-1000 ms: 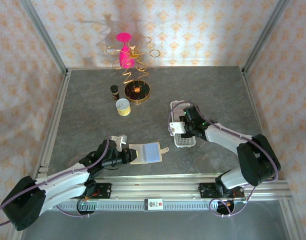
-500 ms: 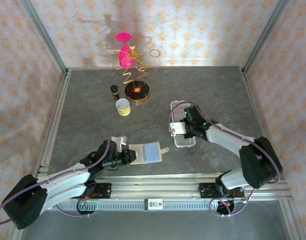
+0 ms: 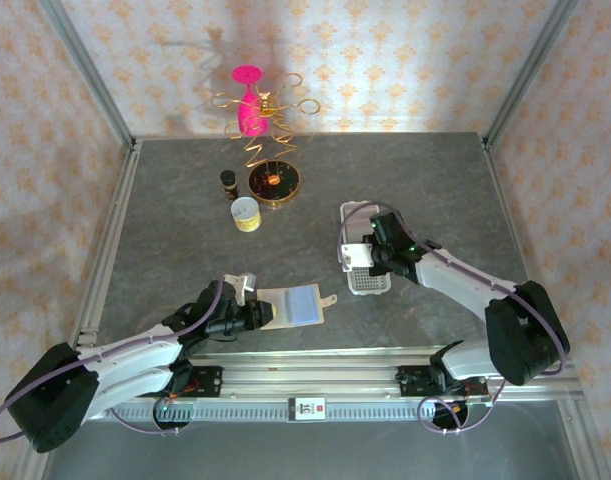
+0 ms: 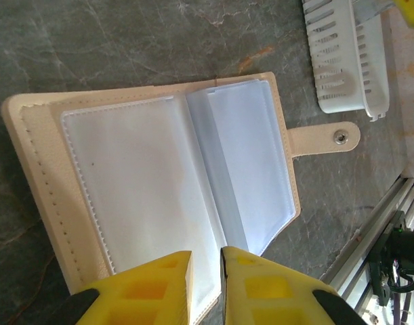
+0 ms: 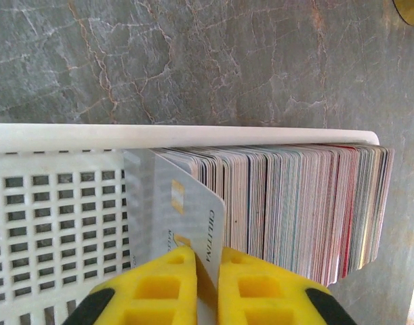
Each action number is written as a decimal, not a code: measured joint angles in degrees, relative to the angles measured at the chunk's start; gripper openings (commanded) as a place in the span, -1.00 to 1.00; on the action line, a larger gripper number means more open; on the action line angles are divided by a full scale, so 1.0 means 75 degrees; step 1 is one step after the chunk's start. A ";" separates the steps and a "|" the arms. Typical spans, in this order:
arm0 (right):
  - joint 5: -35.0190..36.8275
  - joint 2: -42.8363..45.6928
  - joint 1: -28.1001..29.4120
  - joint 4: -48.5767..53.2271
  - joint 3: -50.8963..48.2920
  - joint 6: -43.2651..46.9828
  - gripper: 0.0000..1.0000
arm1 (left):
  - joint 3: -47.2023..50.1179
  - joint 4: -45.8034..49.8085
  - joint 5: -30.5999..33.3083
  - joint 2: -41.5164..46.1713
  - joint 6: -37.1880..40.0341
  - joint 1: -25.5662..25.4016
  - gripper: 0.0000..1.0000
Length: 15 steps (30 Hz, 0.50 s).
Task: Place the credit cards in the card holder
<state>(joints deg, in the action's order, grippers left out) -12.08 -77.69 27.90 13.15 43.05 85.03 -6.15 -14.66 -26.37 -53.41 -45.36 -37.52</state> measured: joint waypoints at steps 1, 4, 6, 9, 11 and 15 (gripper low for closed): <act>0.0000 0.0020 0.0000 0.0023 0.0000 -0.0020 -0.81 | 0.0000 0.0000 0.0000 -0.0012 0.0000 0.0000 -0.62; 0.0000 0.0134 0.0000 0.0131 0.0000 -0.0073 -0.85 | 0.0000 0.0000 0.0032 -0.0015 0.0003 0.0000 -0.62; -0.0015 0.0236 0.0003 0.0210 0.0000 -0.0108 -0.85 | 0.0000 0.0003 0.0058 -0.0015 0.0003 0.0000 -0.62; -0.0058 0.0443 0.0003 0.0373 0.0000 -0.0204 -0.86 | 0.0000 0.0006 0.0122 -0.0012 0.0003 0.0000 -0.62; -0.0087 0.0580 0.0026 0.0562 0.0006 -0.0344 -0.97 | 0.0000 0.0006 0.0163 -0.0012 0.0003 0.0000 -0.62; -0.0093 0.0874 0.0224 0.1003 0.0009 -0.0752 -1.00 | 0.0000 0.0035 0.0175 0.0055 0.0003 0.0000 -0.61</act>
<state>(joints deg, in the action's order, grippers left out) -12.78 -71.13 29.58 20.67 43.11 79.40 -6.15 -14.39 -25.06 -52.99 -45.34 -37.52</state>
